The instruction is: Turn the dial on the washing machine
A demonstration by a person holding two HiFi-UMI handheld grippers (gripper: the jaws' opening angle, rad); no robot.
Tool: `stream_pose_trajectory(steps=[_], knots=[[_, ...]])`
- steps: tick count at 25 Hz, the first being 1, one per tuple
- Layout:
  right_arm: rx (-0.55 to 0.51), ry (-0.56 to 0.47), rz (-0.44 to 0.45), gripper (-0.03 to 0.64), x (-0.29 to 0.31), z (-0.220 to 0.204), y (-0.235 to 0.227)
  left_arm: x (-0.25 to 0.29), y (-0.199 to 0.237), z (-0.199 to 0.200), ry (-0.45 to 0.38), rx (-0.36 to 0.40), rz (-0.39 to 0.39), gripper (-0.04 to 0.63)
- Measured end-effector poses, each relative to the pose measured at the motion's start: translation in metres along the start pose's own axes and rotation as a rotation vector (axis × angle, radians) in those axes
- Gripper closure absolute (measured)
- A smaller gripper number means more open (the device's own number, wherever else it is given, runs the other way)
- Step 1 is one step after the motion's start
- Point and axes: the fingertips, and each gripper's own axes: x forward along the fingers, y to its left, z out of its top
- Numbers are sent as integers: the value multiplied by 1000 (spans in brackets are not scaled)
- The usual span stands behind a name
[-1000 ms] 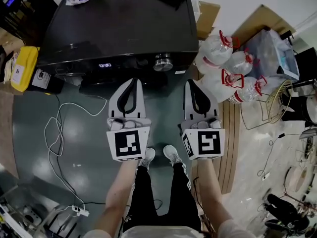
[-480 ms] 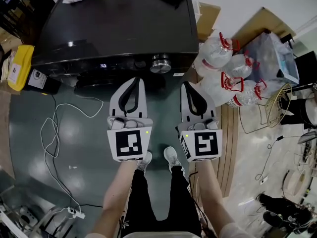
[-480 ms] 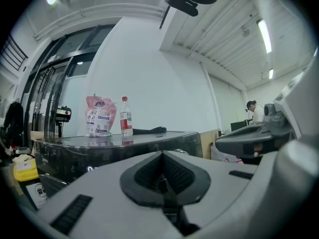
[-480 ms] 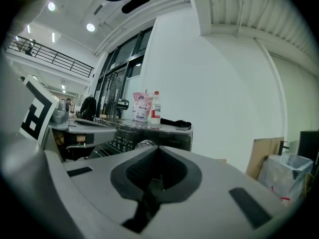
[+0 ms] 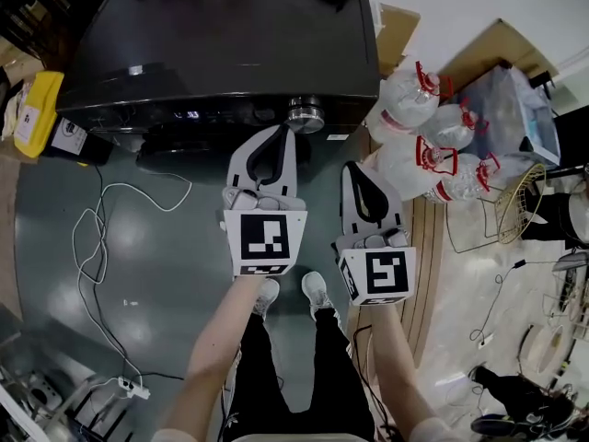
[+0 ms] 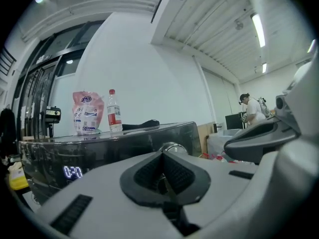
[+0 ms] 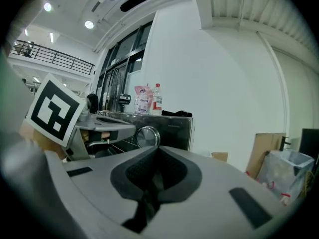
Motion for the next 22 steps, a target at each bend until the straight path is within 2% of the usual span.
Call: stream_pose_trajectory(steps=[11,22], knots=[[18,6,13,614,6,-9,-1,9,2,-7,-1,25,-36,597],[25,12,12,614,11,-15,-1,9,3,-15,21,9,-60,597]])
